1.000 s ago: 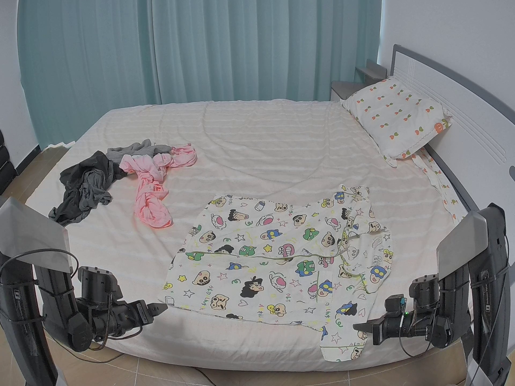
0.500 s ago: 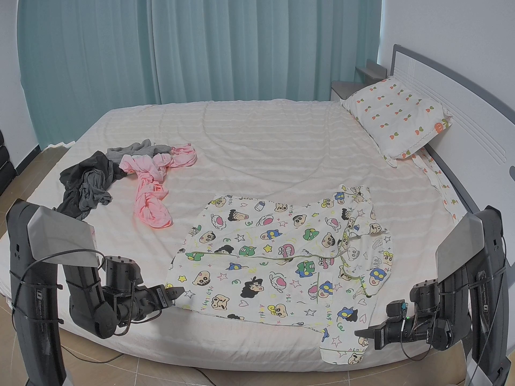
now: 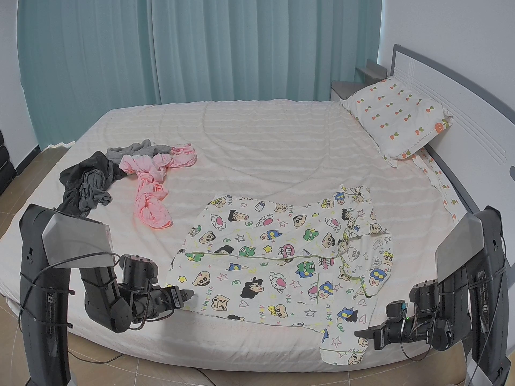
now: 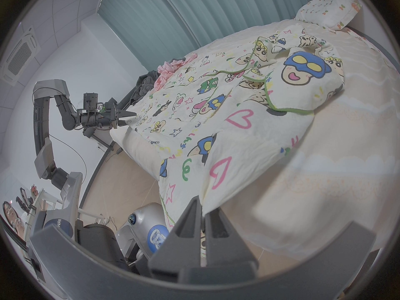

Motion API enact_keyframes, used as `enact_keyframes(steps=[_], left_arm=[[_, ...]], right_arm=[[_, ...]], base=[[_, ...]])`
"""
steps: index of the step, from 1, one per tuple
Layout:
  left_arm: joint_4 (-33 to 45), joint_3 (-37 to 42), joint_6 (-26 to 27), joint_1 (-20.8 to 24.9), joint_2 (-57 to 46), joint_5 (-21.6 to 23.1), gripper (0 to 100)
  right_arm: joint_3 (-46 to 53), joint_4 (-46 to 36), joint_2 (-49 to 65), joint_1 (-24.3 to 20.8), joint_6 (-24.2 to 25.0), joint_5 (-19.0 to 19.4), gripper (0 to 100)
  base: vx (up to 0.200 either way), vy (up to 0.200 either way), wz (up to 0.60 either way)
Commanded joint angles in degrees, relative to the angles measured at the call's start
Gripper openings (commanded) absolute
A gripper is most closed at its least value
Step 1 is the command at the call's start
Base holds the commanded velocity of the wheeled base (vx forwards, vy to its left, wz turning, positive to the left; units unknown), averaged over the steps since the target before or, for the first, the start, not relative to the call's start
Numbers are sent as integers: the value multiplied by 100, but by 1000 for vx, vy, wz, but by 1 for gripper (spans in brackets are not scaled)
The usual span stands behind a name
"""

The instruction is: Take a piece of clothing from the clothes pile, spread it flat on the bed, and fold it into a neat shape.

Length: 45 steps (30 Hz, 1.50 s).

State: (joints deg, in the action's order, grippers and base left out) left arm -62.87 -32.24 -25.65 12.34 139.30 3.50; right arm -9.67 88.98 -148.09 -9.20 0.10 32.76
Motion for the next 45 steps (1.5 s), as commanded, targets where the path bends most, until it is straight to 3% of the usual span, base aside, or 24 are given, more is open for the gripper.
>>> enact_keyframes(steps=[1, 6, 39, 45], left_arm=[[38, -71, -2, 32, 9, -86, 0], [38, 8, 7, 58, -8, -359, 0], [-15, 1370, 16, -74, -624, -359, 0], [-33, 1660, 245, -38, -615, -341, 0]], right_arm=[[0, 58, -9, -2, -1, 3, 0], [167, 58, -9, -2, -62, 3, 0], [958, 49, 474, -82, -229, 372, 0], [958, -188, 483, -29, -388, 372, 0]], base=[[0, 0, 0], [0, 0, 0], [0, 0, 0], [0, 0, 0]])
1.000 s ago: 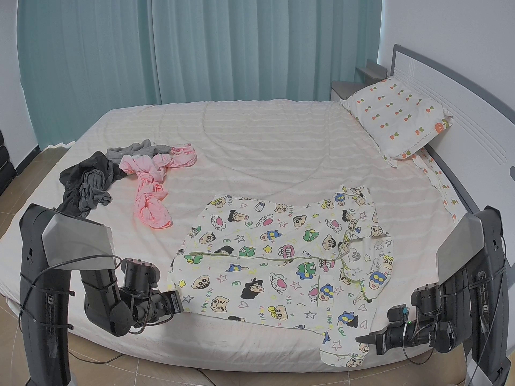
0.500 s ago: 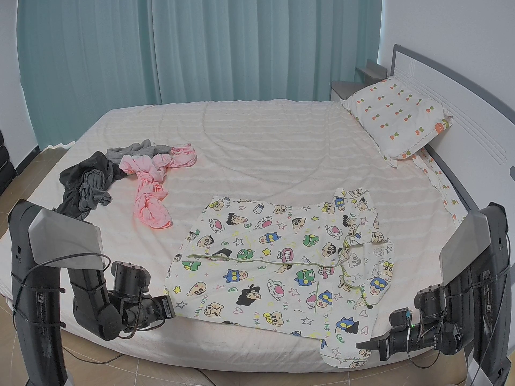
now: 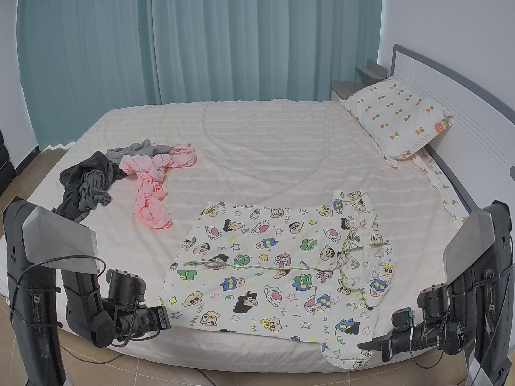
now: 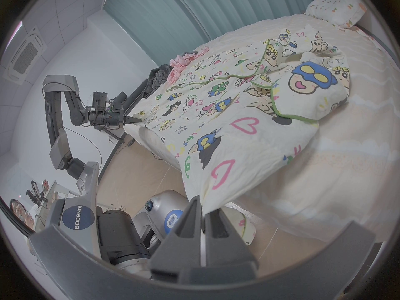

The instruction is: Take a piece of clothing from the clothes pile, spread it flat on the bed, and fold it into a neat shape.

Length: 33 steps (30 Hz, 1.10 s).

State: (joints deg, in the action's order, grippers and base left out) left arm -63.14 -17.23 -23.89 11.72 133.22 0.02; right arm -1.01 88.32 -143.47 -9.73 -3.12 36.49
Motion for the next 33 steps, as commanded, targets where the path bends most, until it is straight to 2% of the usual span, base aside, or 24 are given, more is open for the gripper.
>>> enact_keyframes(steps=[1, 3, 5, 12, 16, 20, 26, 33], left_arm=[[-6, 184, 78, 33, -6, 6, 0], [-6, 184, 78, 33, -6, 6, 0], [-6, 211, 78, 94, -6, 15, 0], [-6, 351, 78, 252, -6, 6, 0], [-6, 378, 87, 261, -24, -2, 0], [-6, 387, 87, 279, -68, -2, 0], [-6, 140, -28, 279, -499, -2, 0], [126, -360, -186, 270, -674, -29, 0]], right_arm=[[92, -210, 30, 32, -110, -1, 0], [92, -210, 30, 32, -110, -1, 0], [92, -632, 197, 50, -312, -1, 0], [92, -1177, 434, 129, -426, -36, 0], [92, -1186, 443, 173, -453, -19, 0], [92, -1106, 460, 173, -453, 8, 0], [92, 71, 504, 322, -83, 183, 0], [-110, 142, 821, 349, 242, 183, 0]], base=[[0, 0, 0], [0, 0, 0], [0, 0, 0], [0, 0, 0], [0, 0, 0], [0, 0, 0], [0, 0, 0], [0, 0, 0]])
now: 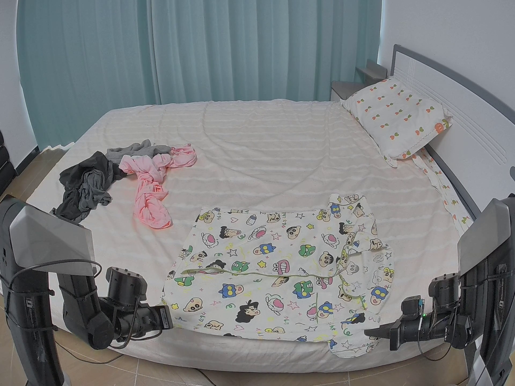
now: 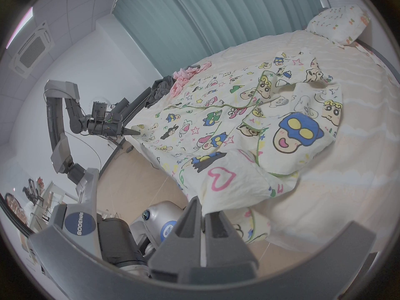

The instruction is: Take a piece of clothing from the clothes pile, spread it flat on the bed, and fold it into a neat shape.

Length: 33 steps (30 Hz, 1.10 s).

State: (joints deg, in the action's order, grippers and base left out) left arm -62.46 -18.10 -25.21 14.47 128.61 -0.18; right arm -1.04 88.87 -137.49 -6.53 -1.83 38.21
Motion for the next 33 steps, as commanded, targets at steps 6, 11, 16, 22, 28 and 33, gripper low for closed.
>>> enact_keyframes(steps=[6, 11, 16, 22, 28, 33], left_arm=[[1210, -1363, -204, -58, -222, -289, 0], [2274, -2233, -538, -58, -178, -307, 0], [3047, -3032, -757, -58, -152, -307, 0], [3786, -3903, -766, -50, 112, -307, 0], [4243, -4535, -907, -67, 349, -316, 0], [4612, -5010, -1179, -67, 639, -316, 0]], right_arm=[[-679, 78, 336, 29, 482, -85, 0], [-1162, 78, 108, 29, 508, -454, 0], [-1558, 69, 46, 29, 710, -507, 0], [-1997, -1, -68, 29, 824, -551, 0], [-2322, -107, -112, 135, 851, -639, 0], [-2559, -335, -121, 302, 886, -639, 0]], base=[[0, 0, 0], [0, 0, 0], [0, 0, 0], [0, 0, 0], [0, 0, 0], [0, 0, 0]])
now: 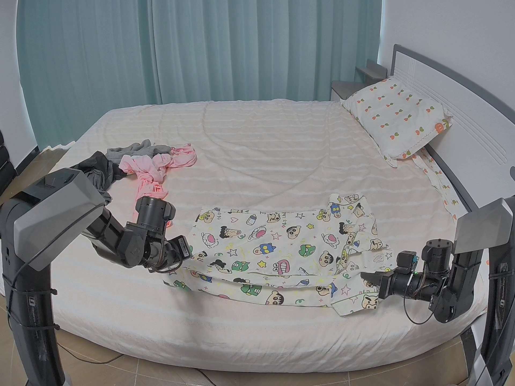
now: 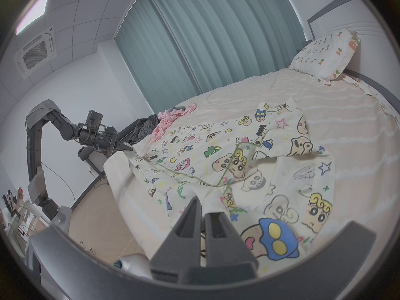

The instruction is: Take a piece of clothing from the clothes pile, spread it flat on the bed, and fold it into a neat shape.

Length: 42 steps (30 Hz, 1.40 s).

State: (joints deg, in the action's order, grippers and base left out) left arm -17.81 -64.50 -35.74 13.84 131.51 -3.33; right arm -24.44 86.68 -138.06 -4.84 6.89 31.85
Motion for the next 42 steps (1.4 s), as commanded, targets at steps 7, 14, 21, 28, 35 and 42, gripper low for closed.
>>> enact_keyframes(steps=[7, 14, 21, 28, 35, 42], left_arm=[[190, -678, -170, -30, 665, -1, 0], [340, -1047, -187, -30, 903, -1, 0], [876, -1583, -548, -30, 1043, -1, 100], [972, -1759, -829, -56, 1105, -10, 100], [981, -1697, -1058, -373, 885, -19, 100], [964, -986, -1216, -979, 32, 535, 100]], right_arm=[[-430, -142, -257, 194, 23, -136, 0], [-781, -160, -573, 185, 41, -294, 0], [-992, -379, -626, 255, 50, -408, 100], [-1027, -379, -626, 282, 58, -417, 100], [-904, -292, -485, 475, 296, -496, 100], [-351, -19, -11, 756, 322, -584, 100]], base=[[0, 0, 0], [0, 0, 0], [0, 0, 0], [0, 0, 0], [0, 0, 0], [0, 0, 0]])
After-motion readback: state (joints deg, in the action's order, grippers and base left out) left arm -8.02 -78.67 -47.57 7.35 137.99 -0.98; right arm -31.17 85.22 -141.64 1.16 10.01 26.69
